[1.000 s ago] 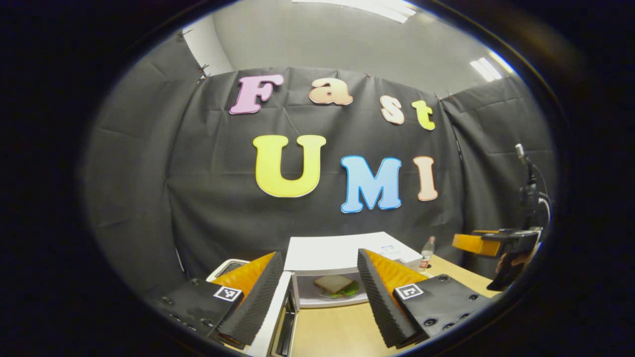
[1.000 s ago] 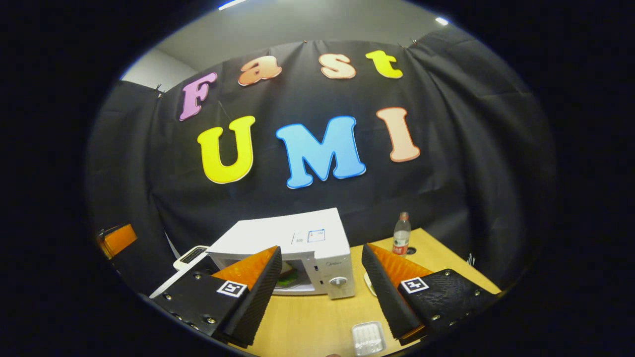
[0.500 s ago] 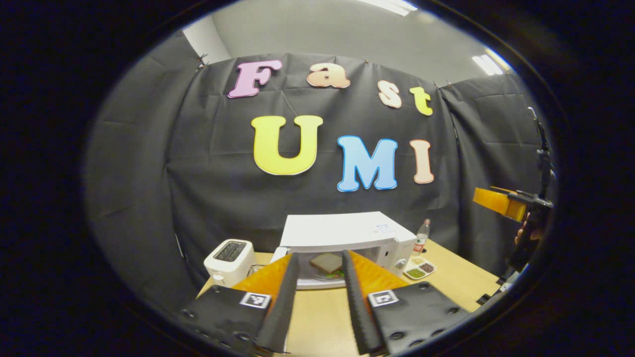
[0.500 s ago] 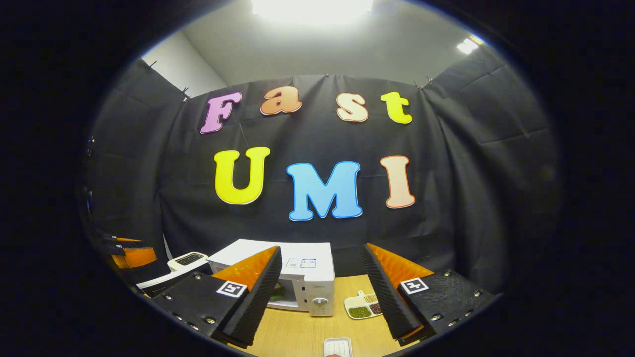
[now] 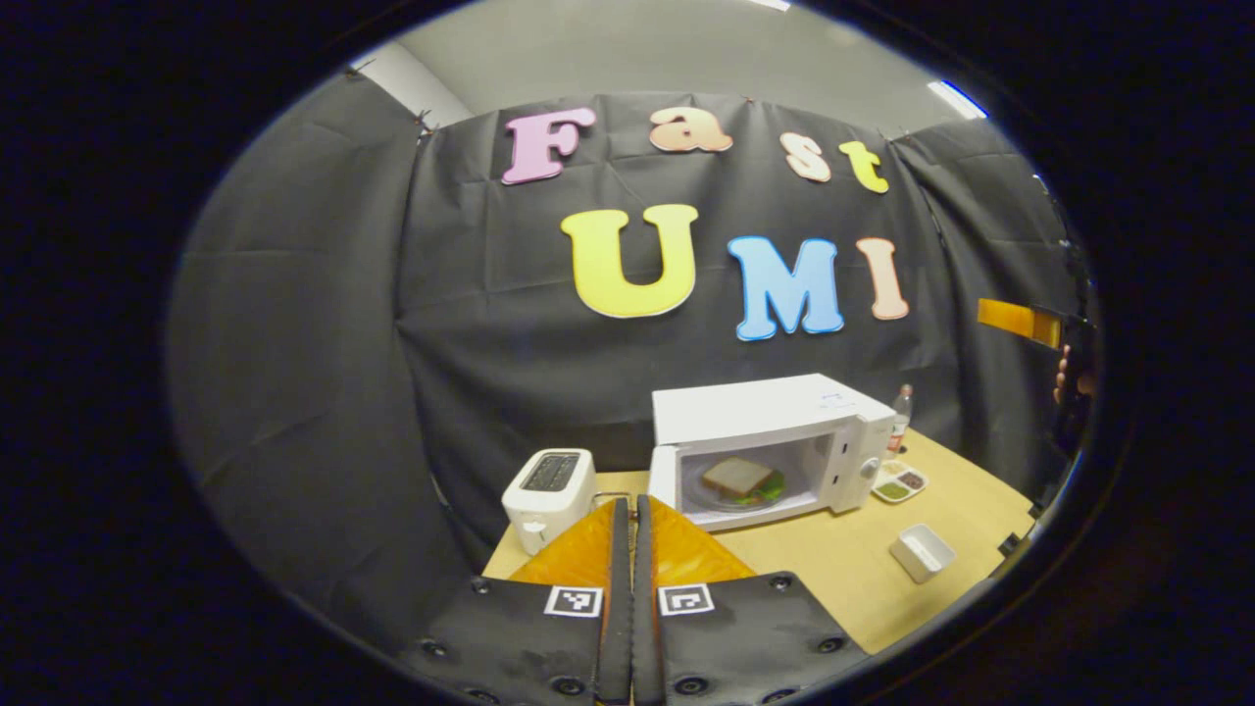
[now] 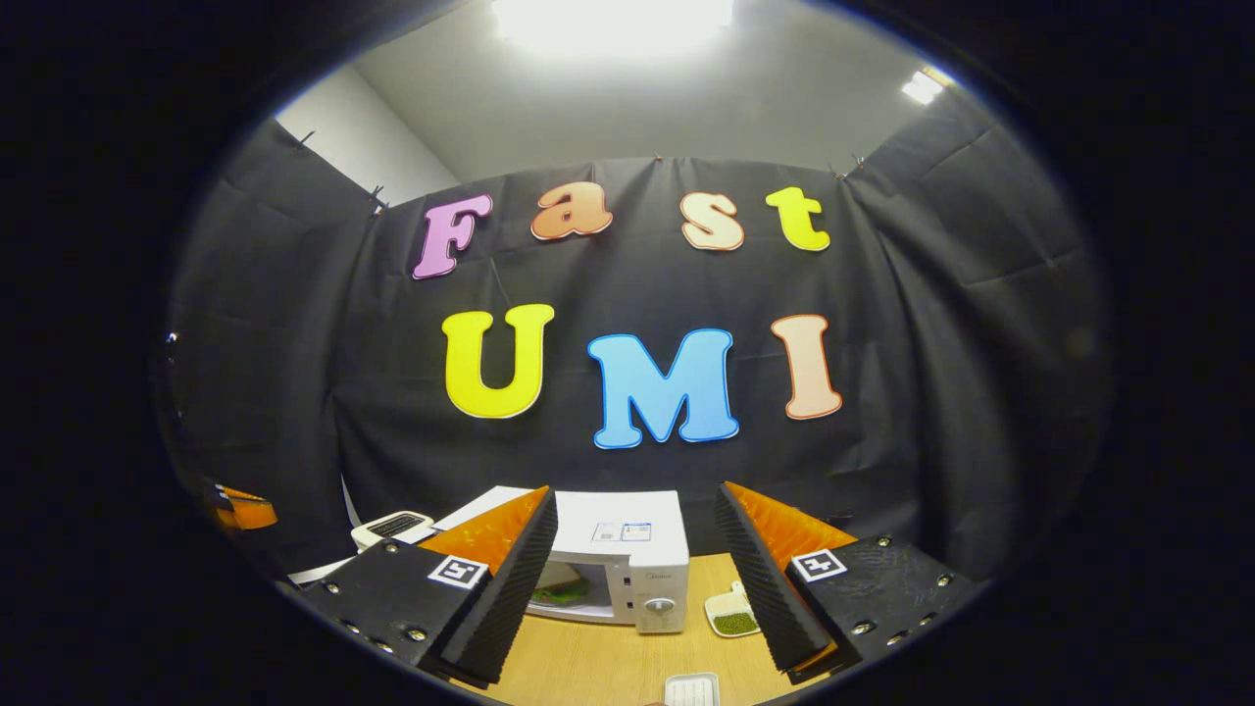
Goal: Open the microwave oven with the left hand, put the food in, and close the microwave oven.
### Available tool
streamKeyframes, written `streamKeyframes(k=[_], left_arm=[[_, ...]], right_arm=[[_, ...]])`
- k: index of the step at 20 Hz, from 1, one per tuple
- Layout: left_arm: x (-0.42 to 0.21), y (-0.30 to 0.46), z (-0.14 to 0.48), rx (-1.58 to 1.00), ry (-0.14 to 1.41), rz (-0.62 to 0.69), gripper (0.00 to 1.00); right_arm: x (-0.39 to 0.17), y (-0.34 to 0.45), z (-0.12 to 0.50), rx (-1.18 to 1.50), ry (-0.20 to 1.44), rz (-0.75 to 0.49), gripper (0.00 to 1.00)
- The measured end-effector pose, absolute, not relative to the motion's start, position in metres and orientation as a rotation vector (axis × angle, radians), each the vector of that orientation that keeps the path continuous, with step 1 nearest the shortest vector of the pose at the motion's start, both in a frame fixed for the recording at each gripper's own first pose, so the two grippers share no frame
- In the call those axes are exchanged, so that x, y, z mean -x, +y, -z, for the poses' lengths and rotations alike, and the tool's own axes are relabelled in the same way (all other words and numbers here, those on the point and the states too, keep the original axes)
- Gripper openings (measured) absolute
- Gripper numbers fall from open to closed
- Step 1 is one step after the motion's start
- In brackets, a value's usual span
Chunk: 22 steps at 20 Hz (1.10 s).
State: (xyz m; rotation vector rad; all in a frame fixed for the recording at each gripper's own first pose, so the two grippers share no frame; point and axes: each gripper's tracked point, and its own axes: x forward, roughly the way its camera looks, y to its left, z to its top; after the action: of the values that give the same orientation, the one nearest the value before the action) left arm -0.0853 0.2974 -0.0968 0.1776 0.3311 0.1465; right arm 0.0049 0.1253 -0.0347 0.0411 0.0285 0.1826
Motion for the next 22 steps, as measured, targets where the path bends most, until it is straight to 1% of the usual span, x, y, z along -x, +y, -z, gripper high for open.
streamKeyframes(k=[1, 2, 5, 7, 8, 10, 13, 14, 15, 22], left_arm=[[0.093, 0.309, 0.105, -0.168, 0.348, -0.16, 0.08], [0.099, 0.317, 0.12, -0.146, 0.377, -0.164, 0.07], [0.119, 0.342, 0.164, -0.131, 0.478, -0.185, 0.07], [0.132, 0.345, 0.187, -0.143, 0.539, -0.162, 0.07], [0.137, 0.343, 0.195, -0.145, 0.559, -0.14, 0.05], [0.145, 0.339, 0.21, -0.137, 0.595, -0.095, 0.07], [0.145, 0.324, 0.22, -0.105, 0.614, -0.02, 0.07], [0.147, 0.318, 0.221, -0.096, 0.615, 0.003, 0.1], [0.146, 0.315, 0.223, -0.09, 0.609, 0.007, 0.07], [0.143, 0.257, 0.231, -0.009, 0.618, 0.151, 0.07]], right_arm=[[-0.007, 0.127, 0.035, -0.044, 0.027, -0.186, 0.96], [-0.008, 0.13, 0.036, -0.047, 0.028, -0.19, 0.96], [-0.014, 0.138, 0.042, -0.048, 0.049, -0.191, 0.96], [-0.015, 0.146, 0.043, -0.058, 0.058, -0.189, 0.96], [-0.016, 0.148, 0.046, -0.057, 0.062, -0.187, 0.96], [-0.016, 0.157, 0.049, -0.045, 0.071, -0.188, 0.96], [-0.016, 0.172, 0.051, -0.027, 0.079, -0.197, 0.96], [-0.016, 0.175, 0.053, -0.019, 0.08, -0.197, 0.96], [-0.015, 0.177, 0.053, -0.015, 0.08, -0.198, 0.96], [-0.001, 0.175, 0.056, 0.03, 0.082, -0.165, 0.96]])
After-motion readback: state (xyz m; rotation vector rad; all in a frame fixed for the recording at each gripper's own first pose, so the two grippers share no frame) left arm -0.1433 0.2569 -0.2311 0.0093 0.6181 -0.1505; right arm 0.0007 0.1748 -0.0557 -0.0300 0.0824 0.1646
